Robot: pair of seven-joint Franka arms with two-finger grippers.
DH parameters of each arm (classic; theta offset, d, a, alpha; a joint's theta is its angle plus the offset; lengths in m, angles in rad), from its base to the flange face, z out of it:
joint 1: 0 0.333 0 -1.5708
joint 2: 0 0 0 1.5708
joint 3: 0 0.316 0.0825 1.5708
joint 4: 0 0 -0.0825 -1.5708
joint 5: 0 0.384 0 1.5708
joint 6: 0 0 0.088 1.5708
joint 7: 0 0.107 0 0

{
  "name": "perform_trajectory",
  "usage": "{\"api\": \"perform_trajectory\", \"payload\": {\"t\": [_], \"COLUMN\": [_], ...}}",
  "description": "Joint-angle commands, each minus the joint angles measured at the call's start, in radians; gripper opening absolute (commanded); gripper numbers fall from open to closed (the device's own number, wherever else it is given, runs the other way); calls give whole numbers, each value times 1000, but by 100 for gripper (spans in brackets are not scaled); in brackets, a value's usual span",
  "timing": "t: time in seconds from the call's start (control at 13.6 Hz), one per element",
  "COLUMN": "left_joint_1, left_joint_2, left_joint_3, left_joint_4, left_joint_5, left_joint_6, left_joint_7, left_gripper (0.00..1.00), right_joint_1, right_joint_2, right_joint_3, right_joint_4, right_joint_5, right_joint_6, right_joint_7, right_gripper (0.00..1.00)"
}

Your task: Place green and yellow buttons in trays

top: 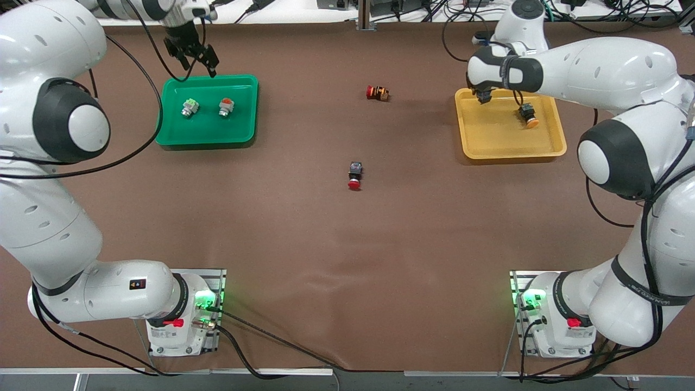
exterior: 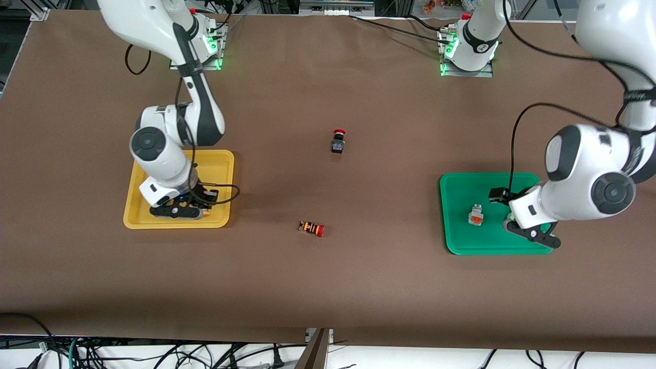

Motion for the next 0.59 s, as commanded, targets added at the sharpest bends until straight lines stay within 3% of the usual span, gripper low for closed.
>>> {"api": "perform_trajectory", "payload": {"t": [0.0, 0.07, 0.22, 0.29, 0.37, 0.44, 0.52], "left_joint_1": [3, 1, -45, -89, -135, -146, -149], "left_joint_2": [-62, -85, -192, -260, -345, -422, -479], "left_joint_3": [-34, -28, -2, 78, 138, 154, 165], "left_joint_4": [121, 161, 145, 100, 29, -51, -122], "left_joint_5": [10, 12, 9, -16, -34, -36, -36], "left_joint_6": [-202, -259, -264, -248, -186, -134, -80], "left_joint_7": [-115, -134, -151, -180, -224, -261, -275], "left_gripper": [100, 100, 100, 100, 100, 100, 100], "right_joint_1": [-31, -40, -49, -49, -49, -51, -51], "right_joint_2": [-18, -25, -48, -53, -52, -53, -56], "right_joint_3": [3, 0, 0, 0, 0, 0, -8], "right_joint_4": [-47, -72, -131, -159, -162, -159, -152], "right_joint_5": [106, 115, 115, 115, 115, 115, 115], "right_joint_6": [-4, 1, 33, 65, 75, 76, 72], "right_joint_7": [-150, -164, -173, -173, -172, -170, -165], "right_gripper": [0, 0, 0, 14, 56, 83, 92]}}
